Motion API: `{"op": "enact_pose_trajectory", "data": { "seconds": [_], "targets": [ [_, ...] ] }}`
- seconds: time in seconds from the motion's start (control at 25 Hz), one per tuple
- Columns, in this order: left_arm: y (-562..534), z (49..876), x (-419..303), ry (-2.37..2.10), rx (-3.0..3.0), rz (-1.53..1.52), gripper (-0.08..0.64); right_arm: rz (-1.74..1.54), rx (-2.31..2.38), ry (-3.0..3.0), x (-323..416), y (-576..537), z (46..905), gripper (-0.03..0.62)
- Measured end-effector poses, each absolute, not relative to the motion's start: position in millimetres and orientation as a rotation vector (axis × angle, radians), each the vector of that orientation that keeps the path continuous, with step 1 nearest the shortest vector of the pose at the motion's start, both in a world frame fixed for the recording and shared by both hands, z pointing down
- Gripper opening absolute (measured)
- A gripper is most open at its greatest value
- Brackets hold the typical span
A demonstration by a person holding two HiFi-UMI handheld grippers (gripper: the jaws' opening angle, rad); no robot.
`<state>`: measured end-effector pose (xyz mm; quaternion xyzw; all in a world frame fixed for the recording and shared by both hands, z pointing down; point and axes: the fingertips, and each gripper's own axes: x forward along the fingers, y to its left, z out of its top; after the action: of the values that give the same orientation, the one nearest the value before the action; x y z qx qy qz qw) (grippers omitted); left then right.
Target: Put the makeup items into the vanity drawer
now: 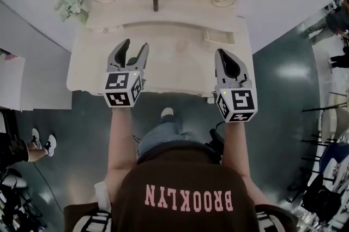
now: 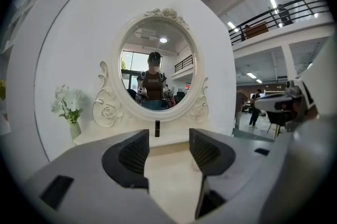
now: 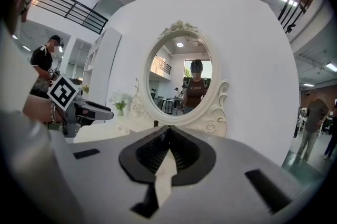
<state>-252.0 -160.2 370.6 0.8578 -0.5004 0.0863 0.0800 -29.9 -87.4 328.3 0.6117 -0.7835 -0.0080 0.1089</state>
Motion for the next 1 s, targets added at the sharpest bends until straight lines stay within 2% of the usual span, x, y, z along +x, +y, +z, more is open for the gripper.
{"op": "enact_pose_trajectory", "data": {
  "seconds": [0.32, 1.0],
  "targets": [
    [-190.1, 436.6, -283.4, -1.494, 2.431, 0.412, 0.215, 0.082, 1.763, -2.253, -38.7, -128.8, 367.8, -0.003],
    [-165.9, 584.8, -303.8, -1.459, 2.136, 0.782, 0.215, 0.337, 1.567, -2.187, -47.8, -128.7, 482.5, -0.003]
  ]
}}
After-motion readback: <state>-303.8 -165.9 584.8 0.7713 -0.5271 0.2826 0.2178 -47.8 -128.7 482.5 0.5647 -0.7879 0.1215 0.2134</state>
